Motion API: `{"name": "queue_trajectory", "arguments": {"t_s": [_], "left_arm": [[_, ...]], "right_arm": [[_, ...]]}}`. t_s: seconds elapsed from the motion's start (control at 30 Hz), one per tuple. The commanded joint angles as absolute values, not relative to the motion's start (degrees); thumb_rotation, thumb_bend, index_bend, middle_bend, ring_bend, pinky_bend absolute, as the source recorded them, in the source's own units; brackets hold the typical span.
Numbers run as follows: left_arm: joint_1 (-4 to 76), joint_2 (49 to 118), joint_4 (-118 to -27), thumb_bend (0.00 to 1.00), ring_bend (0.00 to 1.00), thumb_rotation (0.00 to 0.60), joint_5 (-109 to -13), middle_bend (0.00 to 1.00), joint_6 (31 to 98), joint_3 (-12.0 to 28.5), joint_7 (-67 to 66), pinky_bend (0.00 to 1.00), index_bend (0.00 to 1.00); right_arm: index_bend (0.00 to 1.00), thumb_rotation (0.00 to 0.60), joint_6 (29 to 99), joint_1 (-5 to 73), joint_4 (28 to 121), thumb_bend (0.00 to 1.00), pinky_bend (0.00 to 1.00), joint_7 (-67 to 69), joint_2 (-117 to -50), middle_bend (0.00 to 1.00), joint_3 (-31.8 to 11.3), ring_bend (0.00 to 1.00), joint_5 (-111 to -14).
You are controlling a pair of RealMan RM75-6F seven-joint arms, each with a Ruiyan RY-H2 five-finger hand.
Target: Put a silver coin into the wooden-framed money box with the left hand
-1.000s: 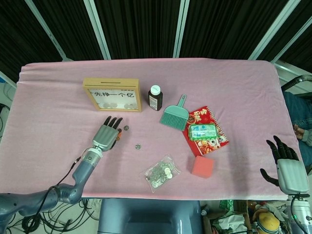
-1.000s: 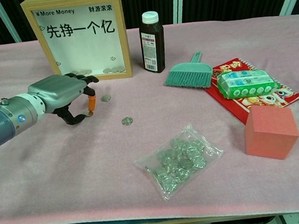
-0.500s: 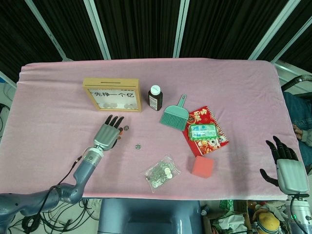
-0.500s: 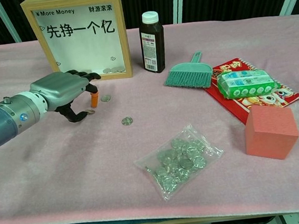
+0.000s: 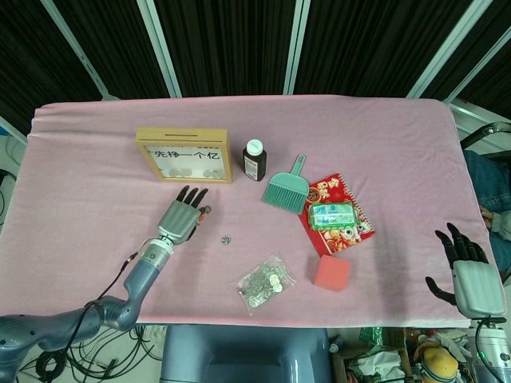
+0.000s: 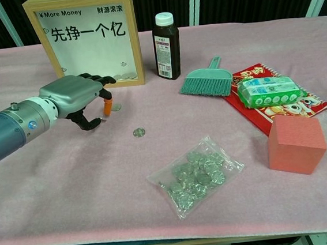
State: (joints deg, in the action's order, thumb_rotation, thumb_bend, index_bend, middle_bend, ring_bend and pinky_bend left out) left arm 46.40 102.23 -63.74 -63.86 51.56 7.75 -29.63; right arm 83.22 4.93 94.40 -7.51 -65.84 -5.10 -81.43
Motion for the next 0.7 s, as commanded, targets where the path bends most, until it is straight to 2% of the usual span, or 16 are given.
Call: {"name": "queue_trajectory", "arguments": {"t_s": [0.03,0.33,0.7], "left_arm": [[46.5,102.5,-63.5,0.43,0.0,0.6,-64.1,0.02,51.5,7.8,-29.4,0.0,0.48],[46.3,103.0,-62.4,0.46,0.0,0.6,-65.5,0.05,52.3,8.0,-27.9,0.0,0.53],[45.9,102.8,-62.1,0.46,0.0,0.6,-65.9,0.06,52.5,7.9,-27.8,0.0,0.54]], "right_arm": [[0.13,0.6,83.2,4.9,94.4,0.17,0.16,-7.5,-65.8,0.01,-5.1,0.09,-81.4],[0.14,0.6,83.1,4.9,94.6,0.17,0.16,-7.4,-65.7,0.01,-5.1,0.09,-81.2],[0.14,0.6,82.8,5.0,94.8,0.17,0.16,-7.6,-65.6,0.01,-5.1,0.09,-80.9]]}}
